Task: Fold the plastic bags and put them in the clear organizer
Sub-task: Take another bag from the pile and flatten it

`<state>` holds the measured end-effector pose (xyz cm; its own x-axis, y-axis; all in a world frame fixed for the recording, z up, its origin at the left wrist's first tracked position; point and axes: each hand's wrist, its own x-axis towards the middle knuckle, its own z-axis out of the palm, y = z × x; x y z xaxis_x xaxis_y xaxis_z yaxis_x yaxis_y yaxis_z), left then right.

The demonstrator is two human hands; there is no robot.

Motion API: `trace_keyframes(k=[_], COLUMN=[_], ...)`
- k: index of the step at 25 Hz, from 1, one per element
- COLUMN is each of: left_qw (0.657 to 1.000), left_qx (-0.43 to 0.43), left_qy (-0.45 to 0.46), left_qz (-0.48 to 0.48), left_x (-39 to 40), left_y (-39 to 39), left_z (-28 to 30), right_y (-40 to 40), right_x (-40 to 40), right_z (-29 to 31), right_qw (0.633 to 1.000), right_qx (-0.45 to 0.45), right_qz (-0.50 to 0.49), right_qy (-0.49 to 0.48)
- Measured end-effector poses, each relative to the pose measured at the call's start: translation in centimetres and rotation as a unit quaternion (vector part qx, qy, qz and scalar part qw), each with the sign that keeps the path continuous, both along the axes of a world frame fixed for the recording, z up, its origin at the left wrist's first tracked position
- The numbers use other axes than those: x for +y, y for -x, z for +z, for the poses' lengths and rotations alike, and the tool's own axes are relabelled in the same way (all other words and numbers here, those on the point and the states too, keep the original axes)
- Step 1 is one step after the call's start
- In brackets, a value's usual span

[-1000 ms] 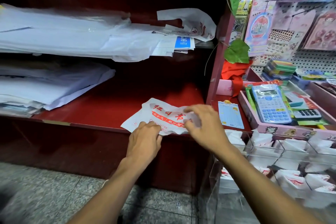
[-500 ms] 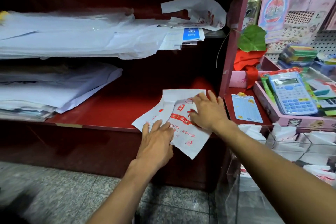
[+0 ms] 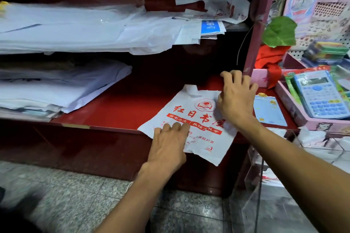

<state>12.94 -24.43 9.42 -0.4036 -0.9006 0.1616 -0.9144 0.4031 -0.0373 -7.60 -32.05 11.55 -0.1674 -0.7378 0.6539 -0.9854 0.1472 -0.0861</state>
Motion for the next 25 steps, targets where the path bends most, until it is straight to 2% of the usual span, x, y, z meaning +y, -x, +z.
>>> trace_keyframes(k=[3, 6, 10, 13, 16, 18, 20, 21, 22, 23, 24, 25], left_qw=[0.999, 0.997, 0.999, 0.999, 0.997, 0.99, 0.982, 0.971, 0.949, 0.912, 0.863, 0.805], left_qx=[-0.022, -0.014, -0.002, 0.006, 0.068, 0.128, 0.167, 0.2, 0.266, 0.363, 0.464, 0.556], left_qy=[0.001, 0.001, 0.004, -0.026, -0.022, -0.017, 0.072, 0.129, 0.164, 0.165, 0.131, 0.076], left_qz=[0.043, 0.08, 0.049, 0.022, -0.029, -0.058, -0.042, -0.001, 0.05, 0.099, 0.148, 0.193], left_x=[-0.1, -0.1, 0.2, 0.2, 0.0, 0.2, 0.2, 0.3, 0.2, 0.3, 0.3, 0.3], left_y=[0.1, 0.3, 0.7, 0.6, 0.3, 0.5, 0.5, 0.5, 0.5, 0.4, 0.4, 0.3], left_z=[-0.5, -0.5, 0.0, 0.2, 1.1, 1.8, 1.9, 2.0, 2.2, 2.7, 3.4, 4.0], right_y=[-0.7, -0.9, 0.4, 0.4, -1.7, -2.9, -3.4, -3.7, -3.7, -3.5, -3.4, -3.0], right_x=[2.1, 4.6, 6.0, 7.2, 8.5, 8.4, 7.7, 7.6, 7.5, 7.2, 7.0, 7.1], right_z=[-0.5, -0.8, -1.6, -1.8, -1.9, -2.1, -1.5, -1.1, -0.4, 0.6, 1.9, 3.1], right_qw=[0.987, 0.963, 0.93, 0.933, 0.894, 0.899, 0.932, 0.94, 0.92, 0.845, 0.703, 0.542], right_qx=[0.053, -0.006, -0.05, 0.034, 0.094, 0.067, -0.012, -0.092, -0.243, -0.447, -0.643, -0.771], right_qz=[0.146, 0.254, 0.254, 0.249, 0.325, 0.305, 0.26, 0.251, 0.249, 0.254, 0.278, 0.32], right_qy=[0.035, -0.085, -0.262, -0.257, -0.292, -0.307, -0.253, -0.214, -0.18, -0.15, -0.124, -0.102])
